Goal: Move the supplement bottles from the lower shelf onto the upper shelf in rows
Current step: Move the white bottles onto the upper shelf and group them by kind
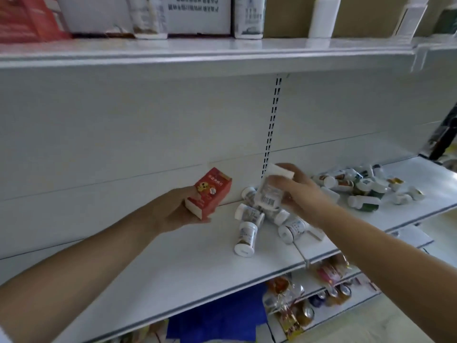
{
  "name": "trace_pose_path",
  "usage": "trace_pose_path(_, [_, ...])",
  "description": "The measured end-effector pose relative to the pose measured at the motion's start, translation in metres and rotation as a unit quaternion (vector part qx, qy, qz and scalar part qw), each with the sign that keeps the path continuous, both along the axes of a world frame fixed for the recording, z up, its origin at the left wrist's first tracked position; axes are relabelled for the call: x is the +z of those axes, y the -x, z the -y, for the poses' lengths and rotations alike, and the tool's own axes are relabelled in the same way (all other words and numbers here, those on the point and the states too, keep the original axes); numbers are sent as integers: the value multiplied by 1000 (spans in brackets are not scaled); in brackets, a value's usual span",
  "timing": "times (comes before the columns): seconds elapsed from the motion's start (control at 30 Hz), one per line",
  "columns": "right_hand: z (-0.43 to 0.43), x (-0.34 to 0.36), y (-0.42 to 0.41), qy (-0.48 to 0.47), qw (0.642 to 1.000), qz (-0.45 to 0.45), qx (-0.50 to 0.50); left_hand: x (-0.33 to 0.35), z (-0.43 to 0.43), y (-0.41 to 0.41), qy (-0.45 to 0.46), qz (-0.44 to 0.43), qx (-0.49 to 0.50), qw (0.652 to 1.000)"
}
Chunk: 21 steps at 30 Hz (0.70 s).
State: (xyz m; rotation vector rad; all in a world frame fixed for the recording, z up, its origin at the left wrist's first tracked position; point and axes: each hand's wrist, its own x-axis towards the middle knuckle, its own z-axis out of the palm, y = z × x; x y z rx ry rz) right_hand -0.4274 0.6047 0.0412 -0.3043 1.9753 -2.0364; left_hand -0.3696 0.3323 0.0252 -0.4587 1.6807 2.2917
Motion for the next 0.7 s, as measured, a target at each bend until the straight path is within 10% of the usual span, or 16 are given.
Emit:
trace_pose_path(0.3, [48, 100, -125, 99, 994, 15, 43, 93, -21, -155, -113, -127, 8, 985])
trace_pose_path(0.7, [123, 222, -209, 125, 972, -123, 158, 230, 30, -258, 124, -341, 151, 919])
